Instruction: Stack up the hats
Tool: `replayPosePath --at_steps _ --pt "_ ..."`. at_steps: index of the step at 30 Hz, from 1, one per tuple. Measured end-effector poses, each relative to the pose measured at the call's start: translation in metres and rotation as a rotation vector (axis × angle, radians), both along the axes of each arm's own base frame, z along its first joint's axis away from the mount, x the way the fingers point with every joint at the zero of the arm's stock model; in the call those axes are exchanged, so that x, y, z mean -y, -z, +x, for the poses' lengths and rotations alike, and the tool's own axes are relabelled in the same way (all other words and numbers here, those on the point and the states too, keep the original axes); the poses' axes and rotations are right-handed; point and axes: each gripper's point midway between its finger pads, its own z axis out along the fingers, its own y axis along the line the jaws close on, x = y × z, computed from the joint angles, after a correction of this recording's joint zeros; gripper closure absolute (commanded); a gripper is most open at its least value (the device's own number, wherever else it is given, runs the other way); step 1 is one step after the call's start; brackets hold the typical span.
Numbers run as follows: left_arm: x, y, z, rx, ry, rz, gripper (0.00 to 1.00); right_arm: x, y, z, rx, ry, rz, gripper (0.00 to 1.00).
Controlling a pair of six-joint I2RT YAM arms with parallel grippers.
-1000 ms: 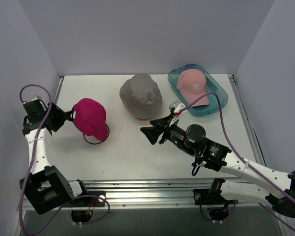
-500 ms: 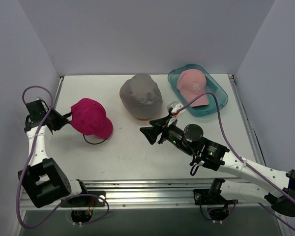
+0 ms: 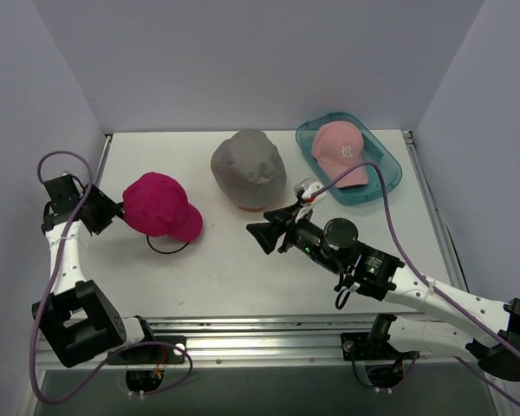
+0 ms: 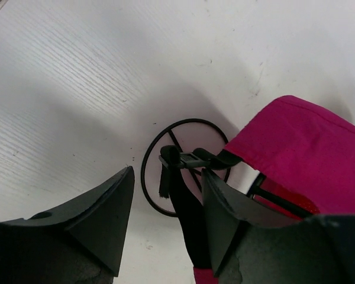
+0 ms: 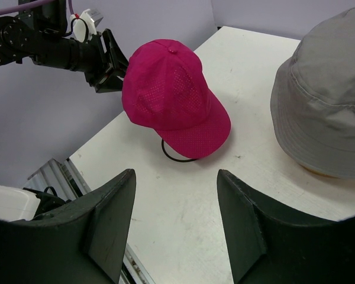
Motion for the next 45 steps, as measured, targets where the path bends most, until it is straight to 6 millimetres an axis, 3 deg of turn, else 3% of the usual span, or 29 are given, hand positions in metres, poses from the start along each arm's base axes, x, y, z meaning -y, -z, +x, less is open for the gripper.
replayPosePath --at_steps 11,19,21,22,23,27,31,35,38,40,42,45 --pt "0.002 -0.061 -0.002 0.142 0.003 0.060 0.30 0.000 0.000 0.000 0.000 0.000 0.000 0.47" --pt "0.001 -0.071 -0.008 0.136 -0.016 0.071 0.18 -0.001 0.002 0.001 -0.002 0.001 -0.004 0.47" --pt "0.000 -0.073 -0.011 0.131 -0.023 0.077 0.12 -0.001 0.004 0.002 -0.005 0.008 -0.009 0.47" --pt "0.000 -0.075 -0.013 0.134 -0.025 0.080 0.03 0.000 0.005 0.004 -0.007 0.020 -0.013 0.47" --pt "0.001 -0.080 -0.015 0.138 -0.024 0.084 0.06 0.001 0.007 0.006 -0.010 0.033 -0.019 0.47" --pt "0.011 -0.118 -0.020 0.227 0.002 0.118 0.06 0.011 0.013 0.016 -0.016 0.108 -0.044 0.46" --pt "0.054 -0.172 -0.025 0.375 0.124 0.166 0.06 0.033 0.016 0.035 -0.027 0.242 -0.082 0.46" --pt "0.118 -0.203 -0.038 0.486 0.320 0.184 0.06 0.077 0.002 0.084 -0.042 0.462 -0.098 0.45" --pt "0.160 -0.211 -0.045 0.517 0.444 0.191 0.06 0.124 -0.013 0.139 -0.066 0.662 -0.100 0.44" --pt "0.187 -0.213 -0.049 0.528 0.522 0.195 0.06 0.157 -0.012 0.173 -0.091 0.774 -0.113 0.44" --pt "0.214 -0.209 -0.053 0.526 0.596 0.207 0.06 0.183 -0.003 0.198 -0.125 0.842 -0.125 0.44" --pt "0.251 -0.203 -0.063 0.527 0.698 0.229 0.06 0.225 0.027 0.230 -0.215 0.911 -0.143 0.44"
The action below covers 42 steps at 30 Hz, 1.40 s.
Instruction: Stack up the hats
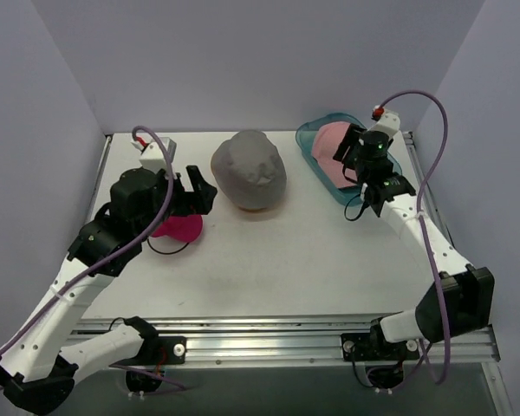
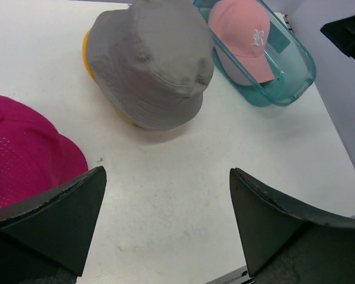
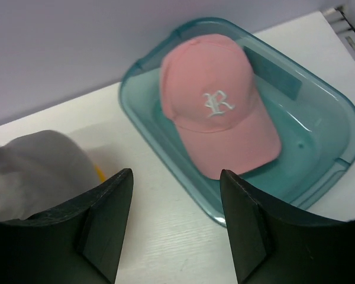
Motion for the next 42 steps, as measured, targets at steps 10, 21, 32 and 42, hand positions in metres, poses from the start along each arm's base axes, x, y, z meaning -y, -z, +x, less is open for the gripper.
replayPosePath --at_steps 10,21,32,42 --pt "0.078 0.007 -0.019 0.105 0.157 0.087 0.06 0.049 0.035 0.056 -0.096 0.067 -0.007 0.40" --pt "0.092 0.026 -0.047 0.224 0.215 0.134 0.06 0.056 0.068 0.115 -0.134 0.027 -0.027 0.33" --pt "0.063 0.020 -0.046 0.347 0.096 0.106 0.06 0.055 0.083 0.149 -0.144 0.015 -0.065 0.25" --pt "0.060 0.024 -0.040 0.352 0.054 0.151 0.06 0.054 0.115 0.168 -0.172 0.001 -0.096 0.23"
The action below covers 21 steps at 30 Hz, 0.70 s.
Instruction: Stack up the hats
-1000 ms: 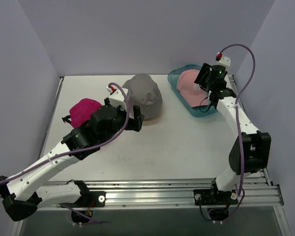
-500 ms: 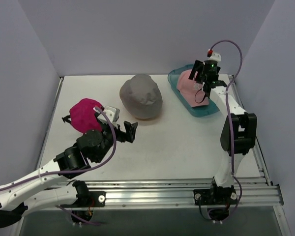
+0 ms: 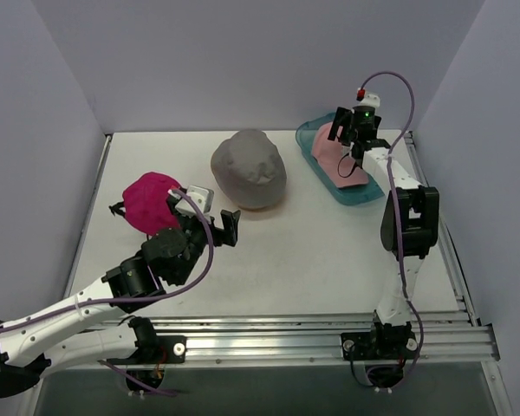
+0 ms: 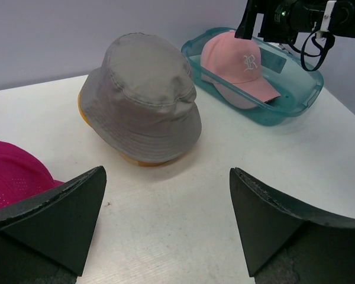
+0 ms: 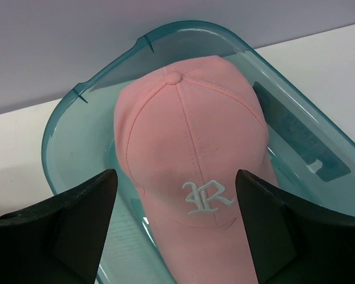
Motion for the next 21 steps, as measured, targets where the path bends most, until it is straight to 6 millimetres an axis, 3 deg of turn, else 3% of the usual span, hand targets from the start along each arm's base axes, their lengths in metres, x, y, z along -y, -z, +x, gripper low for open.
replayPosePath --at_steps 8,14,21 --pt "-0.002 0.000 0.003 0.008 -0.021 0.006 0.06 0.002 0.038 0.019 -0.056 -0.013 -0.056 0.26" --pt "-0.003 -0.001 0.003 0.013 -0.029 0.011 0.06 0.005 0.060 0.025 -0.085 -0.025 -0.086 0.35" --pt "-0.004 0.001 0.003 0.013 -0.035 0.016 0.06 0.012 0.064 0.029 -0.083 -0.034 -0.091 0.78"
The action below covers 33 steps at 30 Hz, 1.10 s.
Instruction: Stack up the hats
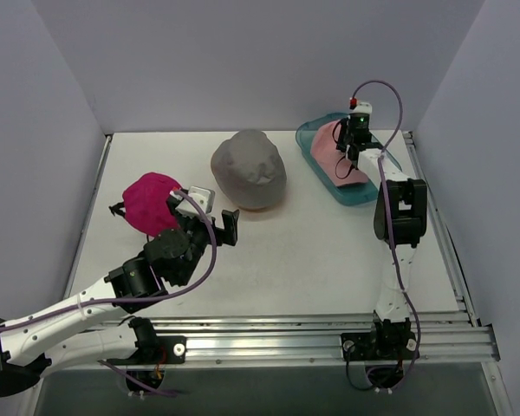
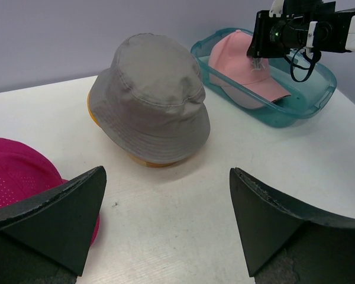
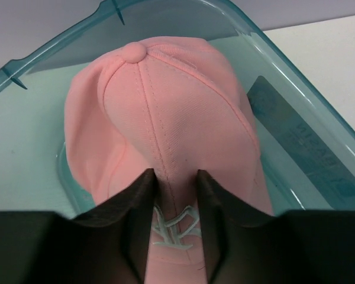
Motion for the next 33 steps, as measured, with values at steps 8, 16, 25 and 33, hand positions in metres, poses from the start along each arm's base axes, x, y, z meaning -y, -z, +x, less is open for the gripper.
replayPosePath --at_steps 8,16,25,33 --pt "0.000 0.000 0.000 0.000 0.001 0.000 0.06 0.002 0.007 -0.001 0.005 -0.005 -0.014 1.00" --pt "0.001 -0.001 0.001 0.006 0.000 -0.012 0.06 0.003 0.000 -0.008 0.002 -0.010 -0.023 1.00" --pt "0.002 0.000 0.001 0.005 0.000 -0.006 0.06 0.000 -0.097 -0.038 0.129 -0.017 -0.011 1.00" --pt "0.002 -0.022 0.000 -0.036 0.005 -0.027 0.06 -0.051 -0.233 -0.110 0.418 -0.201 0.043 1.00"
